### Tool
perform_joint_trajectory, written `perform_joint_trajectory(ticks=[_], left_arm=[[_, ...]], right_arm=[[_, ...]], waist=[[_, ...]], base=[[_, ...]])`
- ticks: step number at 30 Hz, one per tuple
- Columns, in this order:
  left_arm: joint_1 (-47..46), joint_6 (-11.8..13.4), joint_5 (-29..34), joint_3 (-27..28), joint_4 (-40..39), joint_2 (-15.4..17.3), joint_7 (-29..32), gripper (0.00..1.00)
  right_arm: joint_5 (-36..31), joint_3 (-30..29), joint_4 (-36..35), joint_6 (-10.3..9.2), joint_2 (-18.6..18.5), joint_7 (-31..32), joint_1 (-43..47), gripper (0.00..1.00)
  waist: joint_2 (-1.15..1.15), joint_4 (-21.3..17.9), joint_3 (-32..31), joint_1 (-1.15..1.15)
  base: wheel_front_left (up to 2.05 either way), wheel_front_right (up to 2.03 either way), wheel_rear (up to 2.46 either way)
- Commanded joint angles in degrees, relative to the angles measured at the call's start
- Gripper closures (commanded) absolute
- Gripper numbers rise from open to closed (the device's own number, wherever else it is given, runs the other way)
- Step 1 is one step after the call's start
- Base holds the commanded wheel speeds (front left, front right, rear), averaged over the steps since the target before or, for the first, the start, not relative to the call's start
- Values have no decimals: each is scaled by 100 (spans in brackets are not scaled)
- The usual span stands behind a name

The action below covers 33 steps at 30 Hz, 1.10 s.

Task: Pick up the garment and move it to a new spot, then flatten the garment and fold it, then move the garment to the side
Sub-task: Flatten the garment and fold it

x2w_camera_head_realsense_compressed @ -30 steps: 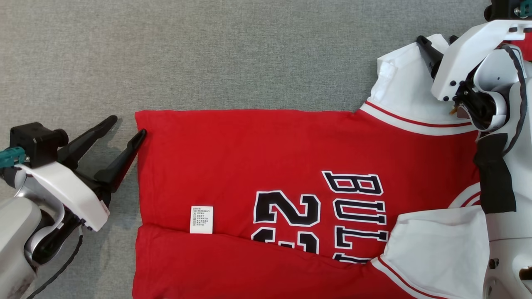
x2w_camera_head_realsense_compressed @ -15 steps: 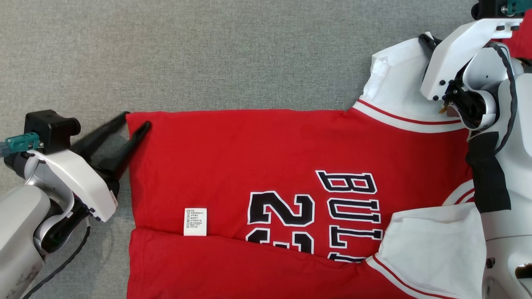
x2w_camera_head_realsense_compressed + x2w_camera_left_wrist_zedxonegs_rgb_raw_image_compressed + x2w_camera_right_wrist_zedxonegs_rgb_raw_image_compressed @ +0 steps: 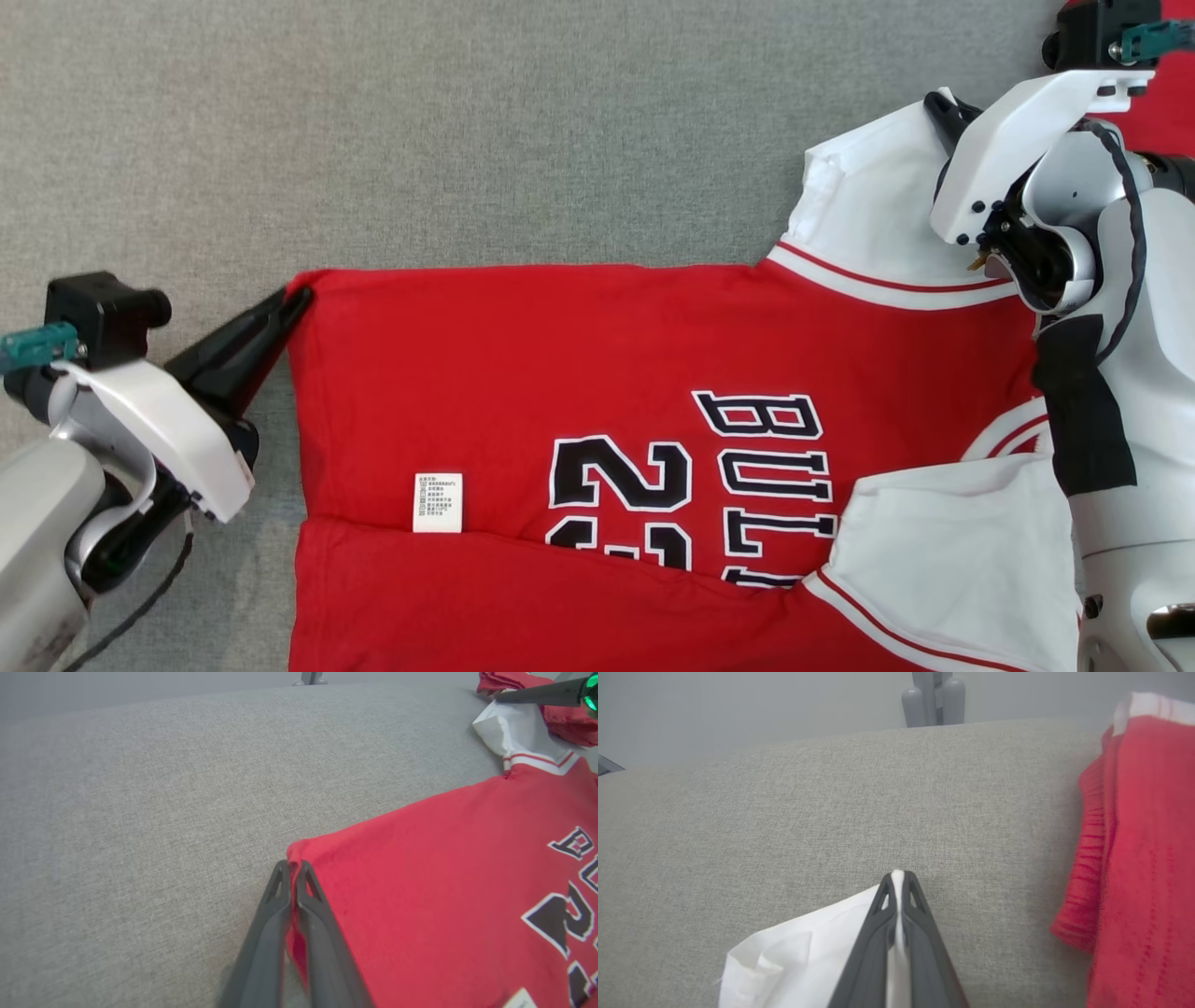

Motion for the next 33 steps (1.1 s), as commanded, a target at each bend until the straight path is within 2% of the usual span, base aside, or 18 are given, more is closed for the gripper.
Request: perform_joint_trajectory(ticks=[1, 6, 13, 21, 26, 33], left_arm=[[95, -10, -16, -8, 13, 37, -20, 100], [303, 39, -62, -51, -17, 48, -93, 100], [684, 273, -164, -21, -275, 208, -254, 100], [994, 556, -273, -16, -448, 465, -198, 100], [1071, 725, -327, 18, -445, 493, -172, 100], [1226, 799, -319, -76, -452, 579, -100, 100]], right_arm=[[53, -9, -13, 1, -35, -73, 65, 100], [200, 6, -84, 1, -34, -156, 255, 100], [543, 84, -495, 1, -34, -151, 710, 100], [563, 7, -1195, 1, -37, 243, 1391, 100], [588, -97, -1560, 1, -37, 457, 1704, 100], [662, -76, -2059, 1, -35, 813, 2261, 100]], waist=[[0, -38, -99, 0], [0, -132, -407, 0], [0, -309, -773, 0], [0, -512, -1091, 0], [0, -611, -1215, 0], [0, -719, -1398, 0]], base=[[0, 0, 0], [0, 0, 0], [0, 0, 0], [0, 0, 0], [0, 0, 0], [0, 0, 0]])
